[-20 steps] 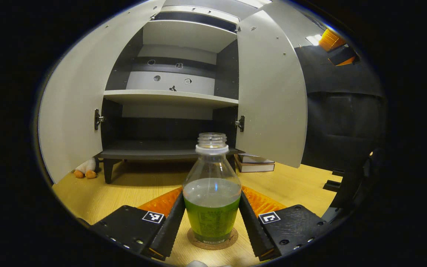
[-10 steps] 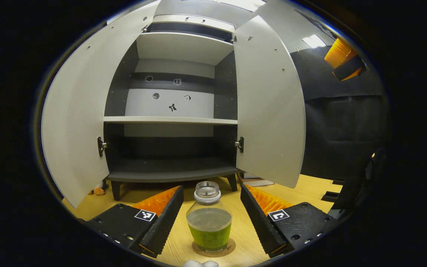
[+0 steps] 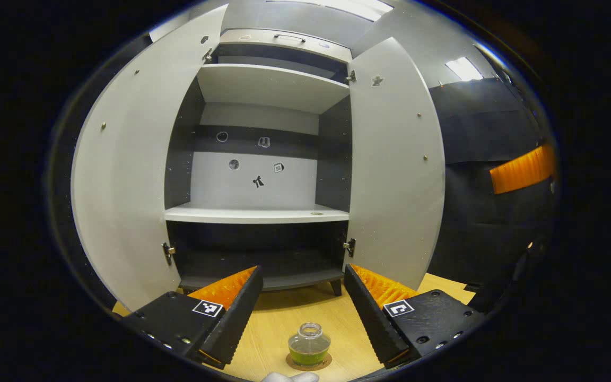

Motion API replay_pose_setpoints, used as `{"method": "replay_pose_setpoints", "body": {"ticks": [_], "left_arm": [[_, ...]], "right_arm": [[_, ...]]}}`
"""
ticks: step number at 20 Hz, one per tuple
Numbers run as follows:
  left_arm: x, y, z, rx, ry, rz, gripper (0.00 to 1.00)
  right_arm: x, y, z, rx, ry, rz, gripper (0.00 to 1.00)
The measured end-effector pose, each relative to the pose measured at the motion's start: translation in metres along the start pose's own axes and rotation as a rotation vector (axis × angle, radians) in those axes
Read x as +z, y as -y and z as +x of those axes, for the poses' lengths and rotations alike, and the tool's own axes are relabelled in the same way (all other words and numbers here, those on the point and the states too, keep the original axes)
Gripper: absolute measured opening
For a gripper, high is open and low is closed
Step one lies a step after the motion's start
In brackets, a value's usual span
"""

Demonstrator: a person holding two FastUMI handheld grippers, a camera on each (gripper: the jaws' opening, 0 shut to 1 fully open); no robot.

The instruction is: Grasp the bottle in the cabinet with the left hand and place it on the coaster, then close the right door with the right hand and the left door with the left hand.

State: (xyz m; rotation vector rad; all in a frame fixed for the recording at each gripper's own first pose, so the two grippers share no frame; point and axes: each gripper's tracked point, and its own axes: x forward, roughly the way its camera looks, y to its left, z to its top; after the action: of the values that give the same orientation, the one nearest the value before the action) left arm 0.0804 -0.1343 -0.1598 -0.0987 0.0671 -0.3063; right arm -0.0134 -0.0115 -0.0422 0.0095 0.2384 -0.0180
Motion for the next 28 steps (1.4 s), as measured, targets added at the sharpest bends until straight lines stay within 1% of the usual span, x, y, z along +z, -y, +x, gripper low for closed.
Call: {"method": "replay_pose_setpoints", "body": {"ticks": [5, 8, 9, 13, 15, 18, 20, 23, 25, 28], "left_arm": [[0.062, -0.043, -0.025, 0.123, 0.013, 0.011, 0.94], [0.091, -0.065, -0.053, 0.174, 0.039, 0.017, 0.94], [0.096, -0.070, -0.065, 0.182, 0.039, 0.021, 0.94], [0.097, -0.098, -0.113, 0.271, 0.024, 0.067, 0.94], [0.093, -0.104, -0.129, 0.307, 0.011, 0.080, 0.94], [0.089, -0.103, -0.139, 0.335, -0.006, 0.074, 0.94], [0.089, -0.097, -0.138, 0.339, -0.012, 0.059, 0.94], [0.093, -0.088, -0.139, 0.365, -0.014, 0.082, 0.94], [0.096, -0.076, -0.136, 0.371, -0.015, 0.067, 0.94], [0.099, -0.063, -0.128, 0.403, -0.025, 0.080, 0.94]], "right_arm": [[0.018, -0.004, 0.002, 0.017, 0.060, 0.017, 0.84], [0.025, -0.002, 0.007, 0.023, 0.085, 0.032, 0.83], [0.026, 0.000, 0.008, 0.022, 0.089, 0.034, 0.83], [0.020, 0.018, 0.012, -0.002, 0.083, 0.035, 0.83], [0.019, 0.034, 0.014, -0.021, 0.077, 0.038, 0.83], [0.026, 0.067, 0.020, -0.066, 0.083, 0.023, 0.84], [0.040, 0.096, 0.026, -0.106, 0.109, 0.031, 0.83], [0.069, 0.142, 0.041, -0.154, 0.161, 0.063, 0.83], [0.084, 0.162, 0.058, -0.146, 0.173, 0.079, 0.83], [0.106, 0.176, 0.085, -0.103, 0.193, 0.094, 0.83]]}}
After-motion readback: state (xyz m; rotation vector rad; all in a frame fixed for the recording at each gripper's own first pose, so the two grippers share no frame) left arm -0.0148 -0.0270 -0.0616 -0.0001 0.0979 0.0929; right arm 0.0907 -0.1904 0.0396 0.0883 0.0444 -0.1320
